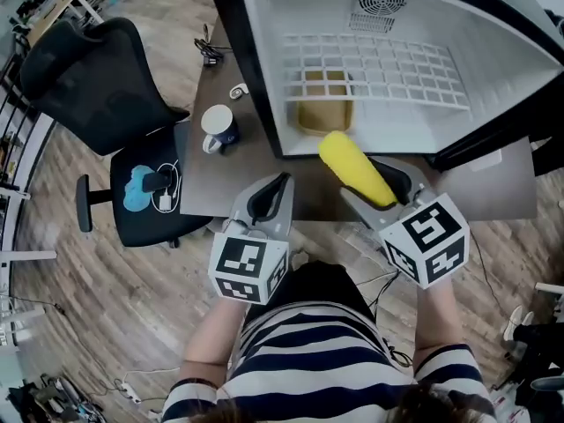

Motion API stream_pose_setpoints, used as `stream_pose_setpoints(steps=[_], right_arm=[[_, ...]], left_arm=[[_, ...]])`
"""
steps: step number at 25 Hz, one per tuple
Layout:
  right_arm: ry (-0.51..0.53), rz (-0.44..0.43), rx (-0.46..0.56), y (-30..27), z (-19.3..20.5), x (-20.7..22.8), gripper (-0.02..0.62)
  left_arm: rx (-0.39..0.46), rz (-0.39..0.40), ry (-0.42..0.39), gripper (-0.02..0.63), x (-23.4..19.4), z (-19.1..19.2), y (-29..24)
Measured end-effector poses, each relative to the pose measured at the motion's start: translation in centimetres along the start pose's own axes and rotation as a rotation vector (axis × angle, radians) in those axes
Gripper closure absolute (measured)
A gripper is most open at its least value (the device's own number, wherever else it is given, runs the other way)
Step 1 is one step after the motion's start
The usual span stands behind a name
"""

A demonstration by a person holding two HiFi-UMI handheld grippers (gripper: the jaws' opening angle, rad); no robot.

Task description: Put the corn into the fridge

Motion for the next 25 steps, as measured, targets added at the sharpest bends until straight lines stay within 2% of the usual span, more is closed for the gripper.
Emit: stream_pose_setpoints(steps=[8,15,25], right_arm=[[0.019,0.133,0.003,2.7,-1.1,4.5,0.351],[-0.008,0.26,-0.004,4.4,-2.0,8.7,0.351],[-0.071,0.384,-0.014,4.3,-2.4,14.2,0.351]], left_arm=[[-0.018,0.121,-0.049,0.606,3.3,-1.0,-3.0],[-0.021,0.232,-0.092,0.606,5.6,-2.8,-5.9],[-0.04,0.321,-0.131,0.606,7.3,-3.2,-9.0]])
Point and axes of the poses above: the fingertips, and each gripper's own axes: y backward along the fingers, x to its right, z out of its underside, the point moved 7 cm from there along y, backward along the fingers, and after that the axes turned 13 degrees about y, right-handed, at the moved point
